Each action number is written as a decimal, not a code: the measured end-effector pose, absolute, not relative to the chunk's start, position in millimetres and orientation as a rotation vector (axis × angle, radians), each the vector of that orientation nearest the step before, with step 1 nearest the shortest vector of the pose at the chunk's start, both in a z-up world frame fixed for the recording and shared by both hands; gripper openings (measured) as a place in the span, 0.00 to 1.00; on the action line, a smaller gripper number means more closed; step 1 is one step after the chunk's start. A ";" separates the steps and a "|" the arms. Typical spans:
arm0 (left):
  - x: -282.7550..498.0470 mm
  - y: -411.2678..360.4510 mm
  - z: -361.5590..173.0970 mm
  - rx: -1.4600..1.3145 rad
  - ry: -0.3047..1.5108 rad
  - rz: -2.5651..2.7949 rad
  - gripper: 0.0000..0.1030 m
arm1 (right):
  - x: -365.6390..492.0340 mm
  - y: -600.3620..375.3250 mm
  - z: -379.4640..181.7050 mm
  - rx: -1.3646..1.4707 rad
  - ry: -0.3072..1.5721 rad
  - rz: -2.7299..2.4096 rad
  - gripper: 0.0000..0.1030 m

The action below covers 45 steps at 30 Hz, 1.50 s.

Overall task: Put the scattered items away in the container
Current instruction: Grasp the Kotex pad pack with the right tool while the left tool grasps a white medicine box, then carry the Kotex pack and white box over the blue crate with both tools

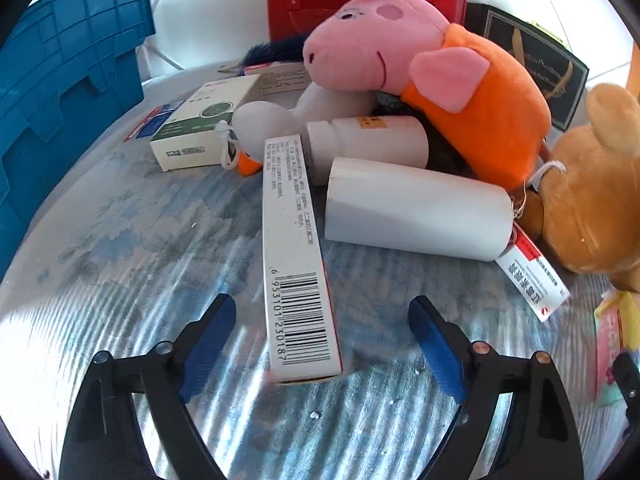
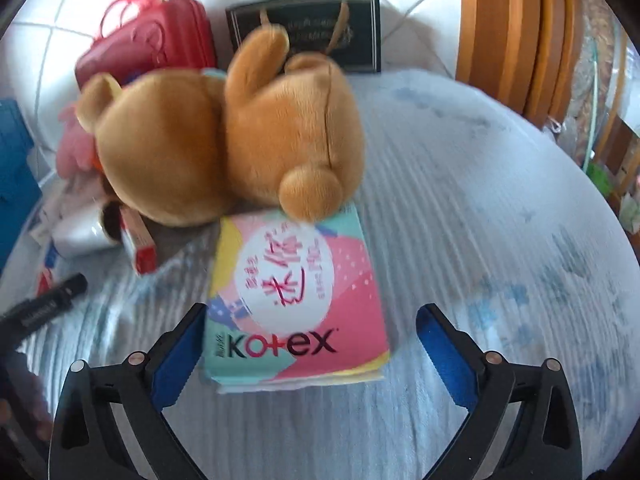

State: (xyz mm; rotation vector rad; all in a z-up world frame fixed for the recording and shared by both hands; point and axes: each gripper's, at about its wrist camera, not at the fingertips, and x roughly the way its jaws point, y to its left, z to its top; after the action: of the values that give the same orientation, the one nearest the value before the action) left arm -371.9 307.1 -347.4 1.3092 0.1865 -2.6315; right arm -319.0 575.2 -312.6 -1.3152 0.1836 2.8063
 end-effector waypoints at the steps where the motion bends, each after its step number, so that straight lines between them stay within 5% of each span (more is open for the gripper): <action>1: -371.8 306.4 -346.5 1.295 0.195 -2.630 0.69 | -323.0 574.5 -317.0 -1.342 0.182 2.809 0.98; 4: -367.6 307.0 -341.2 1.313 0.193 -2.650 0.29 | -327.2 568.5 -322.7 -1.367 0.104 2.809 0.68; 7: -354.1 305.9 -333.1 1.305 0.197 -2.643 0.25 | -324.2 570.5 -319.4 -1.396 0.191 2.839 0.68; 28: -230.0 271.9 -176.2 0.966 0.212 -2.727 0.22 | -250.5 445.8 -155.5 -1.167 0.030 3.299 0.68; 45: -100.7 77.7 -66.2 0.576 0.155 -2.793 0.22 | -148.2 238.4 -31.4 -0.783 -0.032 3.565 0.68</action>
State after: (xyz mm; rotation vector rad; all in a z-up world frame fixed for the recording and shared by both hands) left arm -100.7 77.7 -66.2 0.5757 0.1548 -2.7929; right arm -148.2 238.4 -31.4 -0.7831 -0.0316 3.5649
